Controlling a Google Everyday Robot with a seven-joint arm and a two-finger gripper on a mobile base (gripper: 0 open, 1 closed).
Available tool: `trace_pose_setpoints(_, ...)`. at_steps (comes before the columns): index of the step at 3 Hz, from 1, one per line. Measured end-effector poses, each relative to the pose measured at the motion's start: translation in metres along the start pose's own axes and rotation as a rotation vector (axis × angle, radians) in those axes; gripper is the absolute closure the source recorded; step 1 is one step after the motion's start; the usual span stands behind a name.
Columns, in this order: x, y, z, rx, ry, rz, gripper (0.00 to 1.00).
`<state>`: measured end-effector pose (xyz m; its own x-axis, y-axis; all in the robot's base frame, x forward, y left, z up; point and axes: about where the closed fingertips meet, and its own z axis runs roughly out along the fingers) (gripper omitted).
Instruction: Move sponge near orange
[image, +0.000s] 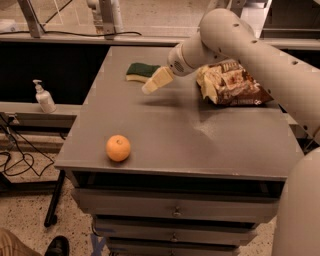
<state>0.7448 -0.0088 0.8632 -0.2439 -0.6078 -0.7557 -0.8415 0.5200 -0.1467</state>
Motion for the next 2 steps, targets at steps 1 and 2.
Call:
trace_pose_setpoints(1,-0.002,-0.011,0.018,0.013,0.001,-0.003,0.0)
trace_pose_setpoints(2,-0.003,-0.026,0.031,0.023,-0.006,0.007,0.0)
